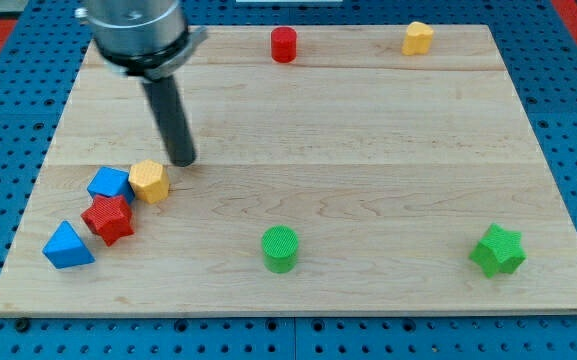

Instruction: Push the red circle slightly to the left of the board

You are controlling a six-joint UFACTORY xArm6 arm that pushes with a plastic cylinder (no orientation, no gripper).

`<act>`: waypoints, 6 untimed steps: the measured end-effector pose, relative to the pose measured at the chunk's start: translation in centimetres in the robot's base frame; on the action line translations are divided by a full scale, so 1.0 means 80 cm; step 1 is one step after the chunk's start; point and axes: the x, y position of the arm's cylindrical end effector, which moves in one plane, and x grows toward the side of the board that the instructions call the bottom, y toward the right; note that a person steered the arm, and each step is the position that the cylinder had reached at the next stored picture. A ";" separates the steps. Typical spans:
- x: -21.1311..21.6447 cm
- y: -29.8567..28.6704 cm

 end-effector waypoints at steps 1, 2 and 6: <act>-0.034 0.074; -0.070 0.117; -0.249 0.166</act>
